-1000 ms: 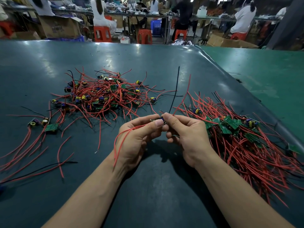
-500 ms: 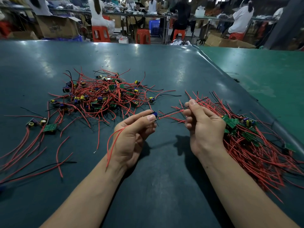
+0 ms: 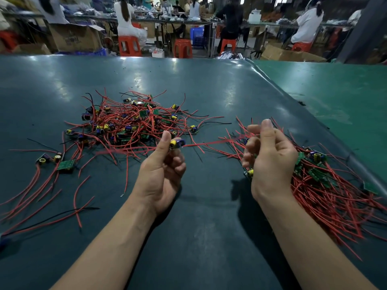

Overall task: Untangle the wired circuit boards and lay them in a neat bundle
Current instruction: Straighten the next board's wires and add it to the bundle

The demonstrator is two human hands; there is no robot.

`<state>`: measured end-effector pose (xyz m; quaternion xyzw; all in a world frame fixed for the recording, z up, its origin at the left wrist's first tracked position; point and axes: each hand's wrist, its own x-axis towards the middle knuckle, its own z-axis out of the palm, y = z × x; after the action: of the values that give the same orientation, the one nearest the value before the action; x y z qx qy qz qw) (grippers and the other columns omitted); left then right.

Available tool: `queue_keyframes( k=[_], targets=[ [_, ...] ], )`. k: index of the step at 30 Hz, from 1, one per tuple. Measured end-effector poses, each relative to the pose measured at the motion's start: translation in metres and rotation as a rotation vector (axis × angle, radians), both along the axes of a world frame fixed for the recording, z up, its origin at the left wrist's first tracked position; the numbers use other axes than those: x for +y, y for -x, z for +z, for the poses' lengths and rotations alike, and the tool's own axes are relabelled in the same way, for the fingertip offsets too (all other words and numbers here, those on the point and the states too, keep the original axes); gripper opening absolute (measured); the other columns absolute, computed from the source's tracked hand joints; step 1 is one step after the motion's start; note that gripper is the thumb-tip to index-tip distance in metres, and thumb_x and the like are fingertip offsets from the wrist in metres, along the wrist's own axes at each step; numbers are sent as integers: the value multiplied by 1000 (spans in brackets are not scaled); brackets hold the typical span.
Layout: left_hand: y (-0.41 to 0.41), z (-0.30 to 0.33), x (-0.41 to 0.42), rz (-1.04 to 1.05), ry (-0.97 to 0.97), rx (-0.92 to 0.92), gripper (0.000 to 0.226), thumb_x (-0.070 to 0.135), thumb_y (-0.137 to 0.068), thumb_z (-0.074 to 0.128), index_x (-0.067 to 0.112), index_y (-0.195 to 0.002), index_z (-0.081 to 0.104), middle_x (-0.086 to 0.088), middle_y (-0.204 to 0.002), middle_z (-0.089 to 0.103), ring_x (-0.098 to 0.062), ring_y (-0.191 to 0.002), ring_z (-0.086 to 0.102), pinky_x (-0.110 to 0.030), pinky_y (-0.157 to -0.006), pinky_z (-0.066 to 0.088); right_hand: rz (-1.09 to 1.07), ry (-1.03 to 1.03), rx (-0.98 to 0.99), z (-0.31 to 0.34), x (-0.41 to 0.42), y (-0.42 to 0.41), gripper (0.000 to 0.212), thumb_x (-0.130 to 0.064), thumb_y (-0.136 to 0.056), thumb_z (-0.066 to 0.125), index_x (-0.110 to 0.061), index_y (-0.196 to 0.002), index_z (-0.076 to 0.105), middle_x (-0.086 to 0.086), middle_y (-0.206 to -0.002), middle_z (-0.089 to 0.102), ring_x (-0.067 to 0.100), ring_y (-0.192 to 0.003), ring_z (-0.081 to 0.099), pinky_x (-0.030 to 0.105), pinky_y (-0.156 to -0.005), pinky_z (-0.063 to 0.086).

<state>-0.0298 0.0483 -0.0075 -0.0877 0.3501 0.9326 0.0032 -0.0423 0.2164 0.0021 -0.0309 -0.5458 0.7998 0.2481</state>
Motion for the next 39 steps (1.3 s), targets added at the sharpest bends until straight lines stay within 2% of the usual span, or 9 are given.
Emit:
queue_keyframes(
  k=[6, 9, 13, 17, 19, 21, 25, 31, 39],
  targets=[
    [-4, -2, 2, -119, 86, 80, 62, 64, -24, 88, 21, -56, 58, 2, -64, 55, -8, -49, 48, -18, -45, 41, 177, -15, -86, 2, 0, 0, 35, -32, -100, 54, -11, -75, 69, -2, -51, 52, 9, -36, 38, 14, -37, 27],
    [-7, -3, 3, -232, 181, 135, 67, 70, -29, 86, 21, -55, 48, 2, -51, 48, -4, -30, 32, -14, -35, 28, 431, -226, -230, 1, -5, -8, 31, -38, -91, 62, -11, -82, 74, -2, -52, 53, 6, -37, 37, 12, -37, 25],
    [-13, -7, 8, -330, 459, 176, 68, 80, -33, 78, 17, -54, 63, 3, -41, 36, -3, -26, 23, -10, -35, 17, 734, -272, -308, 0, -15, -21, 41, -49, -72, 66, -12, -90, 73, -3, -52, 54, 4, -34, 35, 11, -35, 22],
    [-14, -11, 12, -301, 524, 231, 66, 74, -37, 82, 14, -55, 61, -5, -45, 39, -10, -27, 28, -10, -36, 25, 683, -218, -275, -2, -18, -22, 24, -32, -68, 73, -12, -81, 71, -4, -49, 50, 5, -36, 35, 13, -35, 24],
    [-14, -13, 15, -277, 533, 258, 75, 69, -44, 84, 5, -77, 62, -15, -55, 49, -14, -38, 38, -14, -42, 27, 684, -180, -268, -4, -20, -22, 20, -28, -68, 72, -11, -77, 68, -4, -47, 50, 4, -35, 35, 13, -36, 24],
    [-14, -13, 15, -275, 497, 235, 63, 55, -59, 84, 6, -87, 56, -7, -55, 53, -12, -34, 37, -11, -37, 27, 658, -119, -250, -4, -22, -20, 15, -27, -68, 72, -14, -75, 67, -4, -49, 51, 4, -36, 36, 13, -36, 24],
    [-13, -12, 14, -364, 499, 231, 20, 27, -77, 71, 9, -79, 63, -1, -50, 33, -7, -35, 26, -15, -35, 18, 546, -41, -233, -4, -16, -13, 4, -16, -83, 71, -17, -80, 69, -2, -52, 51, 6, -35, 33, 12, -36, 22],
    [-12, -12, 16, -352, 417, 244, 25, 10, -74, 62, 6, -66, 39, 1, -42, 35, -8, -30, 24, -13, -38, 17, 475, -187, -171, -7, -15, -11, 8, -13, -89, 67, -7, -90, 72, -4, -46, 44, 7, -35, 30, 14, -38, 24],
    [-14, -15, 15, -420, 479, 296, 27, 21, -62, 72, 17, -52, 48, -1, -44, 35, -10, -33, 30, -14, -39, 24, 190, -369, -94, -12, -11, -3, 16, -5, -92, 62, -16, -84, 71, -6, -50, 42, 3, -39, 32, 14, -41, 28]
  ],
)
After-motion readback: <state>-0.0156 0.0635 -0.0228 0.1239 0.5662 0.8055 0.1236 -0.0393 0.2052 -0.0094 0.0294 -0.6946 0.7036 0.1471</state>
